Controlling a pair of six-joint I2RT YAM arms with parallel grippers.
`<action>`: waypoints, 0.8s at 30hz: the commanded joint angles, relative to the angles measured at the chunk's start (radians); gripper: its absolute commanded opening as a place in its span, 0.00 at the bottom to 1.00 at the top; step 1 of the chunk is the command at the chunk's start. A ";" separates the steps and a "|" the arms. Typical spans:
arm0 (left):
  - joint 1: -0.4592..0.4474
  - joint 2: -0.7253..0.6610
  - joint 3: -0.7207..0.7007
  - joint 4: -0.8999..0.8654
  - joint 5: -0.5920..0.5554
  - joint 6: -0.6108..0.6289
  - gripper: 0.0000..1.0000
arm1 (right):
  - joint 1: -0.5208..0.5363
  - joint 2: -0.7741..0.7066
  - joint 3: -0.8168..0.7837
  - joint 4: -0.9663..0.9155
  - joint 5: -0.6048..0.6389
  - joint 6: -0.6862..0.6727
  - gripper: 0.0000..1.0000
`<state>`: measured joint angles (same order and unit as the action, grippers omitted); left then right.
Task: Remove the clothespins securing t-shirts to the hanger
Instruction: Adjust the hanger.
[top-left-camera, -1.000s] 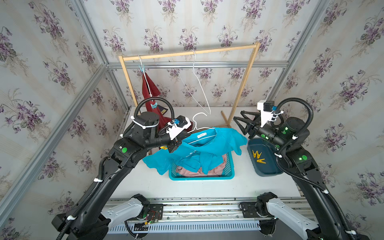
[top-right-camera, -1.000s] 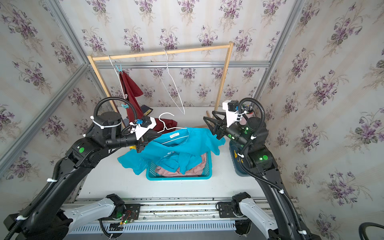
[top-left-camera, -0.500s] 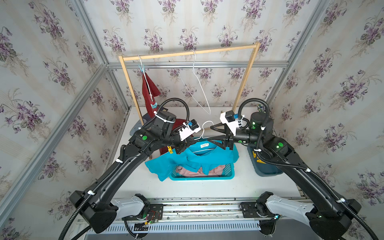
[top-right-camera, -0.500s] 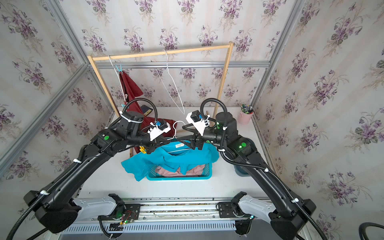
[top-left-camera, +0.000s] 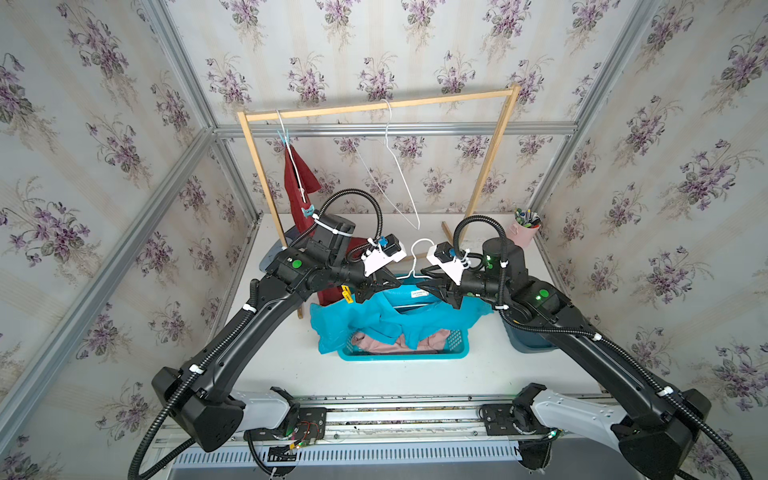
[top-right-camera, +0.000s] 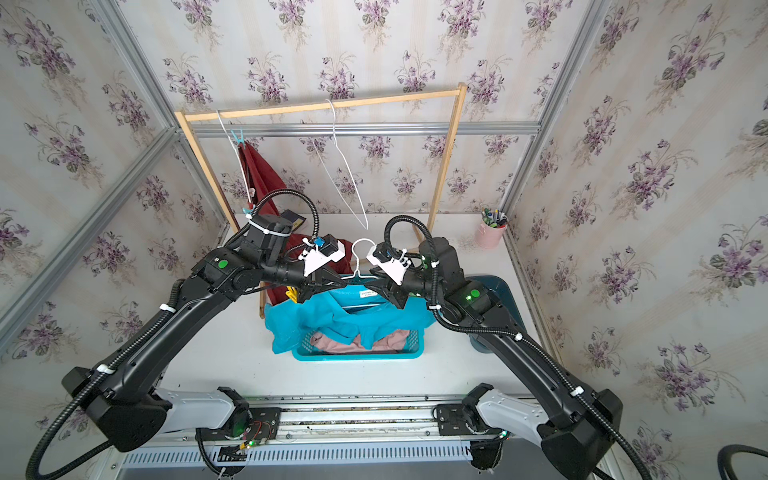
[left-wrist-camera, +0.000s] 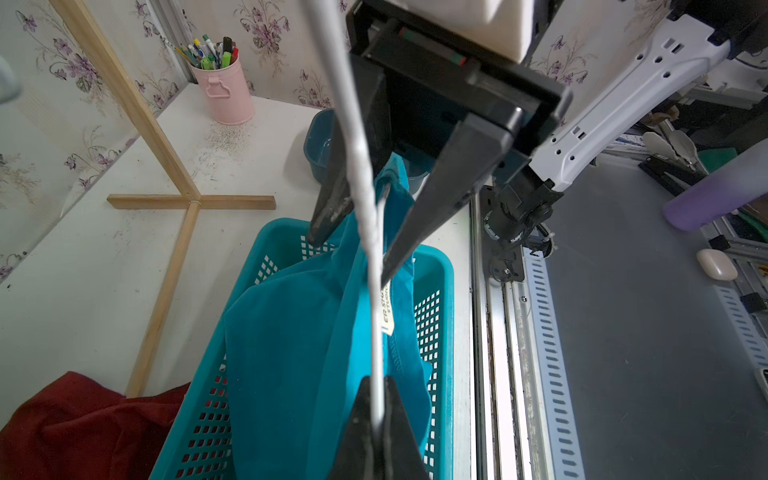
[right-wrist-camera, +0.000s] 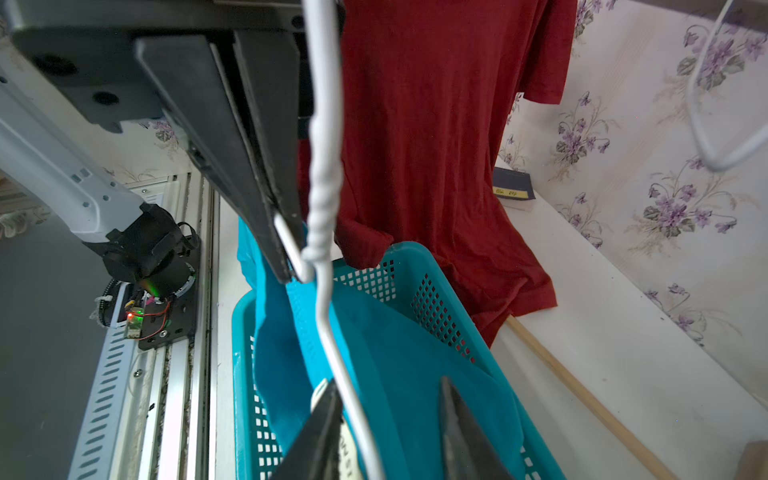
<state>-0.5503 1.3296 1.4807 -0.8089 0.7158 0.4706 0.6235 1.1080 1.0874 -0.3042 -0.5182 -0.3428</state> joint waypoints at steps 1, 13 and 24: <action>0.002 -0.010 -0.003 0.003 0.043 0.024 0.04 | 0.002 -0.003 -0.004 0.100 0.014 -0.044 0.10; 0.036 -0.060 -0.001 0.002 0.007 0.082 0.60 | 0.001 0.056 0.116 -0.141 -0.067 -0.222 0.00; 0.301 -0.138 -0.005 -0.081 0.193 0.142 0.67 | -0.033 0.046 0.128 -0.257 -0.108 -0.314 0.00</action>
<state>-0.2829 1.1931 1.4799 -0.8246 0.8135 0.5640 0.6014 1.1675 1.2198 -0.5484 -0.5755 -0.6094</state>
